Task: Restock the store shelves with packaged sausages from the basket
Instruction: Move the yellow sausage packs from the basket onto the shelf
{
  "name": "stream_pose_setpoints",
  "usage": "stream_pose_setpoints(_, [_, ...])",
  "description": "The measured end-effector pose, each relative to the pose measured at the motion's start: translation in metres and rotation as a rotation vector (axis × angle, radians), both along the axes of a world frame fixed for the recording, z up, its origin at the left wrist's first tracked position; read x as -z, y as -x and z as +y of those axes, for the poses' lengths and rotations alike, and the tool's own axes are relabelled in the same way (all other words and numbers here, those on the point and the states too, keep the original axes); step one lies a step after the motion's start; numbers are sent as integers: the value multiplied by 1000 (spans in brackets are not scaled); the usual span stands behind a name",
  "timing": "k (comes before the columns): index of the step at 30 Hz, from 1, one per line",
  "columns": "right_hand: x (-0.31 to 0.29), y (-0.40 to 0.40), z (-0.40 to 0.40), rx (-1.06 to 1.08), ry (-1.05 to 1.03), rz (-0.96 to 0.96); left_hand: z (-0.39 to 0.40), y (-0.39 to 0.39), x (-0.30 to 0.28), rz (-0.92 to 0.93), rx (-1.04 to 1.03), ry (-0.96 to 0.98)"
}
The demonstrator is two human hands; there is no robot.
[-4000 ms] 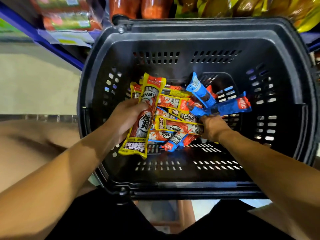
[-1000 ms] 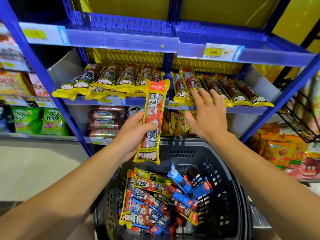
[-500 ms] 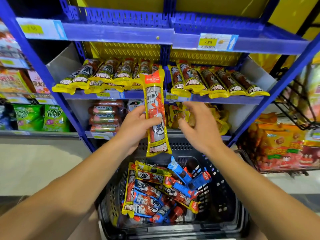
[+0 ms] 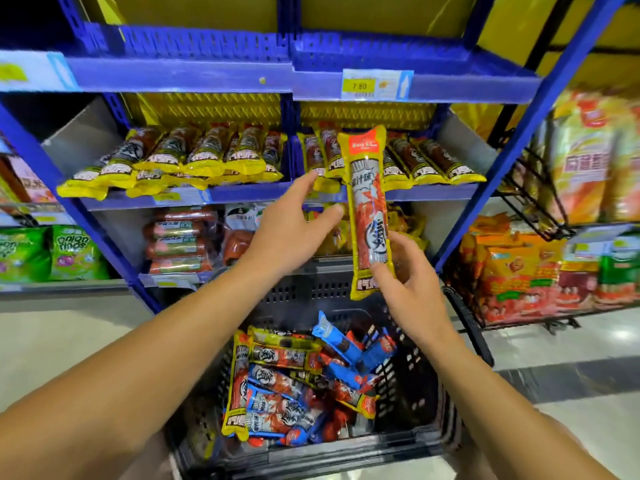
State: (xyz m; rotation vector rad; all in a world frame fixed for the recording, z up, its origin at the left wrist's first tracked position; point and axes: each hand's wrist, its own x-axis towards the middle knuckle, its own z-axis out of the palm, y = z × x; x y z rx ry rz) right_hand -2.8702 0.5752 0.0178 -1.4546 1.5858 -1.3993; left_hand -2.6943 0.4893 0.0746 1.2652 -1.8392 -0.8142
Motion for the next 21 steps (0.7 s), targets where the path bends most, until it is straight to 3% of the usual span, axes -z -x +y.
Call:
stream_pose_setpoints(3, [-5, 28, -5, 95, -58, 40, -8, 4, -9, -241, 11, 214])
stream_pose_setpoints(8, [-28, 50, -42, 185, -112, 132, -28, 8, -21, -543, 25, 381])
stream_pose_setpoints(15, [-64, 53, -111, 193, -219, 198, -45, 9, -23, -672, 0, 488])
stream_pose_setpoints(21, [-74, 49, -138, 261, -121, 324, -52, 6, -10, -715, 4, 455])
